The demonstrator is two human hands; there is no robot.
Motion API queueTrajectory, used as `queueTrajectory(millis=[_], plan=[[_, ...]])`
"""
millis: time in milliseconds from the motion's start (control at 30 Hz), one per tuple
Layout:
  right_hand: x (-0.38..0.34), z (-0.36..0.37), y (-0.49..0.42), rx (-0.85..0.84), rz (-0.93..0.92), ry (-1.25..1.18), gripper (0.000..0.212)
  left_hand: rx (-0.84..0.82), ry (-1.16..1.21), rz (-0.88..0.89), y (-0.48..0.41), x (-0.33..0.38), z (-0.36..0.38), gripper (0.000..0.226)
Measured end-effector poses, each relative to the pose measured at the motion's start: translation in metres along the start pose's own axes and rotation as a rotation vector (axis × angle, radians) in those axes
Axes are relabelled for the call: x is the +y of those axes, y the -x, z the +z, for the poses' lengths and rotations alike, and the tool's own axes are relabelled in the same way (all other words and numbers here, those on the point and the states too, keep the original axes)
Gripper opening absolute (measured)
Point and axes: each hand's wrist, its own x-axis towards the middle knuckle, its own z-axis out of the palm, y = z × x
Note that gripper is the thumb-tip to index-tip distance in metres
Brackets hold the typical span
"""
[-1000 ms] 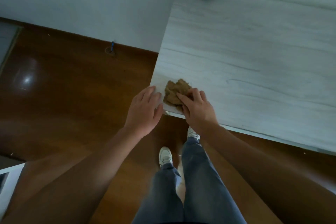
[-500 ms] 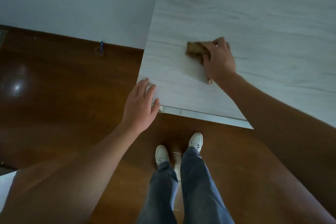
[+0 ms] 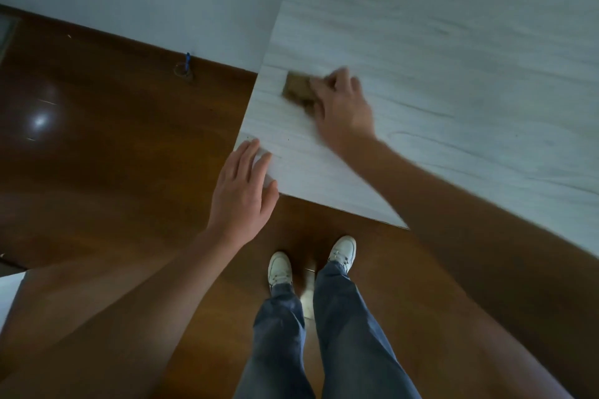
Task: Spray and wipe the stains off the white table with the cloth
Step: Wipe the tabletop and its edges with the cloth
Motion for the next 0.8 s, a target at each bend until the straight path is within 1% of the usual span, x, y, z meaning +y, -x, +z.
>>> queueTrajectory(millis=[133, 200, 300, 467, 567, 667, 733, 800], plan=[[-0.011, 0.015, 0.102, -0.043, -0.122, -0.060, 0.044, -0.076, -0.045, 0.002, -0.003, 0.003, -0.010, 0.053], [-0.007, 0.017, 0.140, -0.074, -0.139, -0.058, 0.043, -0.119, -0.054, -0.025, -0.004, 0.005, -0.013, 0.056], [0.003, 0.011, 0.174, -0.132, -0.110, -0.044, 0.043, -0.133, -0.084, -0.026, -0.004, 0.006, -0.015, 0.054], [0.004, -0.015, 0.191, -0.264, 0.030, -0.077, 0.041, -0.172, -0.091, -0.044, -0.007, 0.016, -0.025, 0.050], [-0.003, -0.028, 0.187, -0.341, 0.177, -0.115, 0.038, -0.254, -0.100, -0.054, -0.010, 0.020, -0.031, 0.052], [-0.008, -0.042, 0.197, -0.403, 0.288, -0.156, 0.026, -0.346, -0.081, -0.046, -0.008, 0.023, -0.050, 0.050], [-0.010, -0.054, 0.212, -0.391, 0.362, -0.217, 0.021, -0.318, -0.055, -0.007, -0.004, 0.024, -0.070, 0.039], [-0.013, -0.065, 0.229, -0.324, 0.424, -0.286, 0.018, -0.205, -0.059, 0.039, 0.003, 0.026, -0.090, 0.035]])
